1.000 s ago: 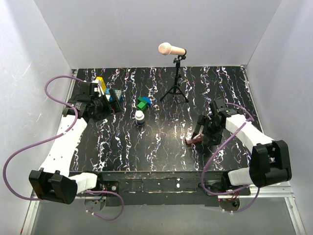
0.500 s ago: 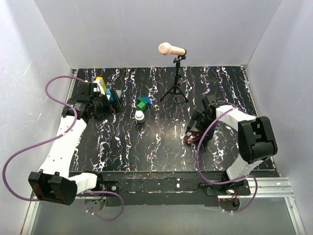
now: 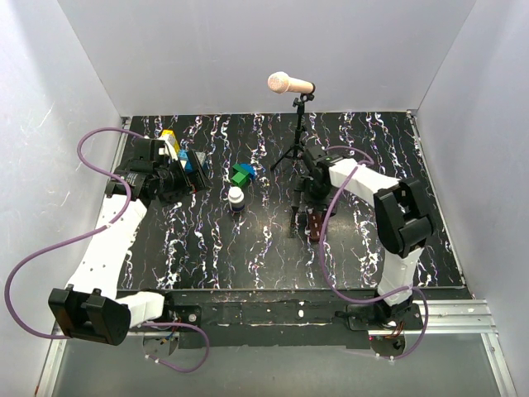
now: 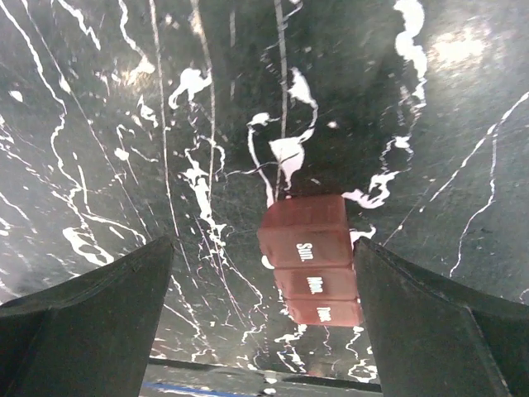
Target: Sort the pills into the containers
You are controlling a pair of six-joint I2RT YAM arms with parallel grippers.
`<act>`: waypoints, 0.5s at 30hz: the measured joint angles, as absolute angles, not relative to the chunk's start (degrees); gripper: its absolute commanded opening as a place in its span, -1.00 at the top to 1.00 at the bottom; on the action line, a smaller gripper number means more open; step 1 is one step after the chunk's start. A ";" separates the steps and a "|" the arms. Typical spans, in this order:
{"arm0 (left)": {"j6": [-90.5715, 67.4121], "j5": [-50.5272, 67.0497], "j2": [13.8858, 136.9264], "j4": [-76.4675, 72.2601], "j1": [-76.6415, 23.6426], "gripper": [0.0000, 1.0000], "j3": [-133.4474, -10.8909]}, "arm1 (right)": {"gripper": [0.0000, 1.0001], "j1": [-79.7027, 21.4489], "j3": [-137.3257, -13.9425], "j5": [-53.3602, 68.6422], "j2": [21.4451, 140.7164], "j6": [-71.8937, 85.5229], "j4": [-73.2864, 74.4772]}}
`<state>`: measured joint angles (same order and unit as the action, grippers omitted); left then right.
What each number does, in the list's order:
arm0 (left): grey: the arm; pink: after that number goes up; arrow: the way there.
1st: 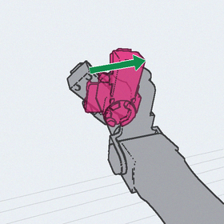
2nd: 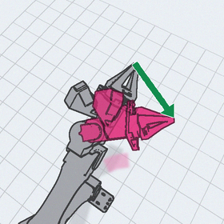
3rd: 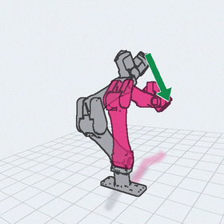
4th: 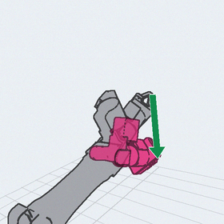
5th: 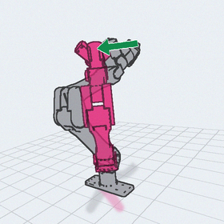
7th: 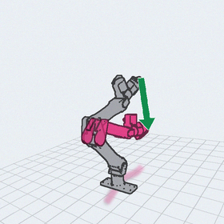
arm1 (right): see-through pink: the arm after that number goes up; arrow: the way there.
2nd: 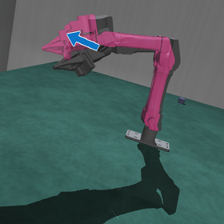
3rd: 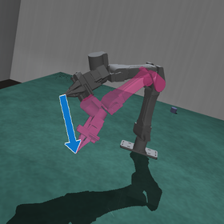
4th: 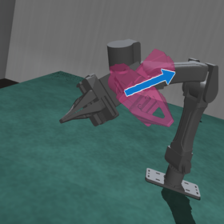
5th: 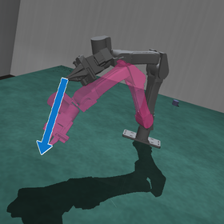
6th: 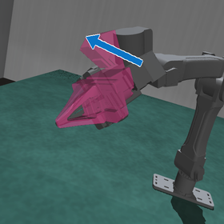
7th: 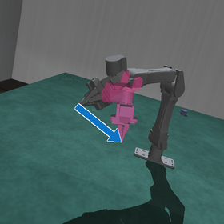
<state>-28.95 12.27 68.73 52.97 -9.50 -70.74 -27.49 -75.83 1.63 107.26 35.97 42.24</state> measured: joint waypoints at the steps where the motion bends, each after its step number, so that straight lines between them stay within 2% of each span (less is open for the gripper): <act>1: -28.93 12.27 68.73 52.95 -9.50 -0.96 -70.72 | -0.91 -28.38 -76.47 0.60 107.70 35.62 42.74; 10: -27.66 13.30 68.45 52.69 -9.50 -0.96 -69.97 | -0.96 -33.06 -77.84 -8.08 107.70 32.05 47.53; 15: -27.16 14.61 67.33 52.18 -9.50 -0.96 -69.60 | -0.97 -32.77 -75.48 -10.33 100.71 30.55 48.14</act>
<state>-27.16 14.61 67.33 52.18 -9.50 -69.60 -32.77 -75.48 -10.33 100.71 30.55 48.14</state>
